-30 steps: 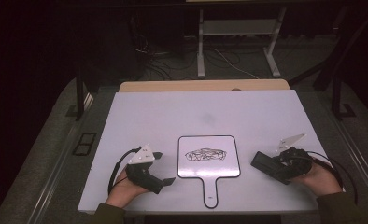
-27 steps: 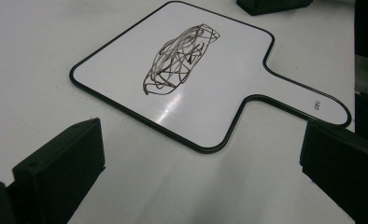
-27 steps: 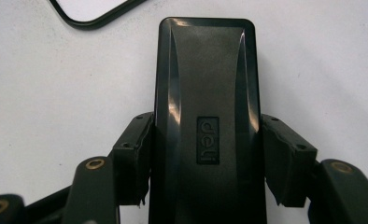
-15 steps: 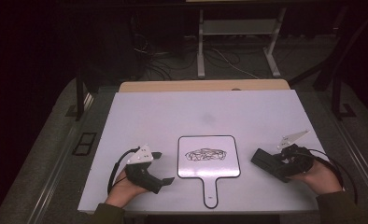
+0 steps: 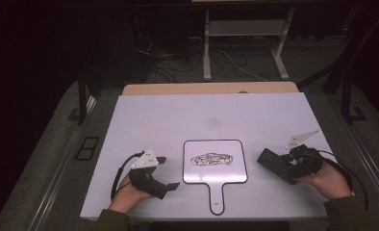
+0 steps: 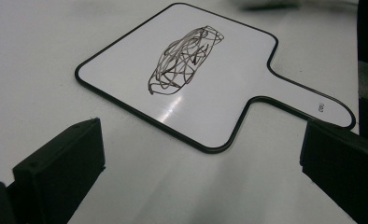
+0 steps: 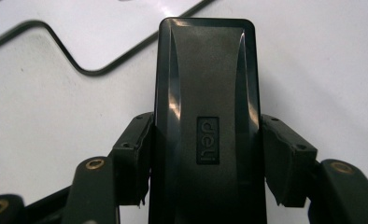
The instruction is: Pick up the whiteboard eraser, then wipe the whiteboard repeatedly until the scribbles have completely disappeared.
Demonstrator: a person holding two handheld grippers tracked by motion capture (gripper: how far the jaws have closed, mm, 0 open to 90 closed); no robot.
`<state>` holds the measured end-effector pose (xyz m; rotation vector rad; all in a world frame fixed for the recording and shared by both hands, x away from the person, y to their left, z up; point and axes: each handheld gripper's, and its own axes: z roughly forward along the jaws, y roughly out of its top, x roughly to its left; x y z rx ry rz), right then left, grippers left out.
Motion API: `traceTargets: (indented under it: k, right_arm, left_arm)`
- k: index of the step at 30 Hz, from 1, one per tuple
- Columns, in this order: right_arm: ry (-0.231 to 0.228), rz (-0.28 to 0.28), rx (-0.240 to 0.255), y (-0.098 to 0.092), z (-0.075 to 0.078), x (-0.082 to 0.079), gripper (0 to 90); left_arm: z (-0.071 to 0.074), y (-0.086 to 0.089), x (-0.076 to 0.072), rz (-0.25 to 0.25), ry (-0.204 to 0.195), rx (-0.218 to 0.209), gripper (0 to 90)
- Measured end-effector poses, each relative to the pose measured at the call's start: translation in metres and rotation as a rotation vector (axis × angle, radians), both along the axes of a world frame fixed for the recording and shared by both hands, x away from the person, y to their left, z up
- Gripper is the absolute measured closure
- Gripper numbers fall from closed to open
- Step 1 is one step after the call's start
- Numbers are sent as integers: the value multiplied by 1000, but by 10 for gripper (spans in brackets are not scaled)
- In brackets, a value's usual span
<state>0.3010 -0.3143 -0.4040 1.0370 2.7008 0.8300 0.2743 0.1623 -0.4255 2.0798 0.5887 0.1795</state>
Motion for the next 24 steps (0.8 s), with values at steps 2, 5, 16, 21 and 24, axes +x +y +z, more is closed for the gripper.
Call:
traceTargets:
  k: [2,5,16,21,24]
  right_arm:
    - [-4,2,4,0,1,1,388]
    - [-6,6,17,3,5,3,388]
    - [-13,23,26,21,12,17,388]
    - [-20,40,35,33,16,23,388]
    - [-20,51,40,37,17,27,388]
  left_arm:
    - [0,0,0,5,4,-11,0]
    - [1,1,0,2,3,-14,0]
    - [1,-1,-1,5,1,-16,0]
    - [1,-1,-2,17,-3,-20,0]
    - [1,2,-2,25,4,-29,0]
